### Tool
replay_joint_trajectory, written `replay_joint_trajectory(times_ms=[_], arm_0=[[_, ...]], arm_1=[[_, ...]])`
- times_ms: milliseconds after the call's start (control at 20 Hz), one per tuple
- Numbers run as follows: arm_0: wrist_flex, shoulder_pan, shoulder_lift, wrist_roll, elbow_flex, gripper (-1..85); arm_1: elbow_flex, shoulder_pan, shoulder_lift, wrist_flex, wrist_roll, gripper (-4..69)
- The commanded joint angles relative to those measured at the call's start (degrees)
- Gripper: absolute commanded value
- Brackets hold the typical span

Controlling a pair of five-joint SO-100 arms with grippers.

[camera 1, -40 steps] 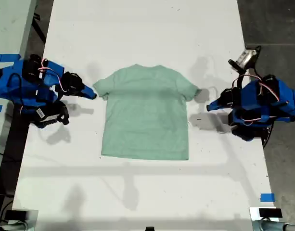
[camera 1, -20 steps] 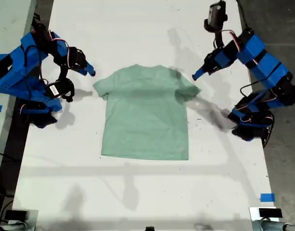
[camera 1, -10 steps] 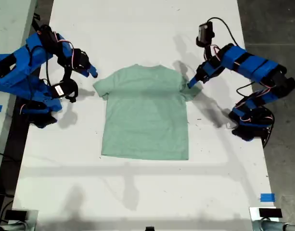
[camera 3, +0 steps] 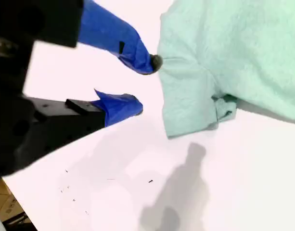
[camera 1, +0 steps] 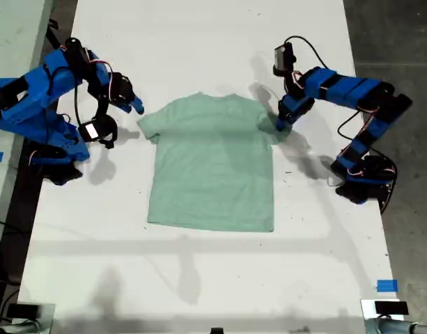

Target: Fold tshirt

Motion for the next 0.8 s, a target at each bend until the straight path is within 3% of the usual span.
replay_joint_trajectory(times_ms=[0, 200, 500, 750], arm_0=[[-1.14, -0.44, -0.44, 0.53, -0.44, 11.0], [-1.14, 0.09, -0.62, 0.18, -0.44, 10.9], [-1.05, 0.62, -0.62, 0.09, -0.35, 10.7], [-0.97, 1.49, -0.62, -0.62, -0.18, 10.6]], arm_1=[[-4.31, -0.09, 0.26, 2.72, -1.32, 0.9], [-8.00, -0.18, 0.88, 6.06, -1.32, 0.0], [-27.95, -5.36, 11.34, 28.12, 2.99, -0.1], [-51.24, -17.58, -1.23, 32.87, 12.04, -0.1]])
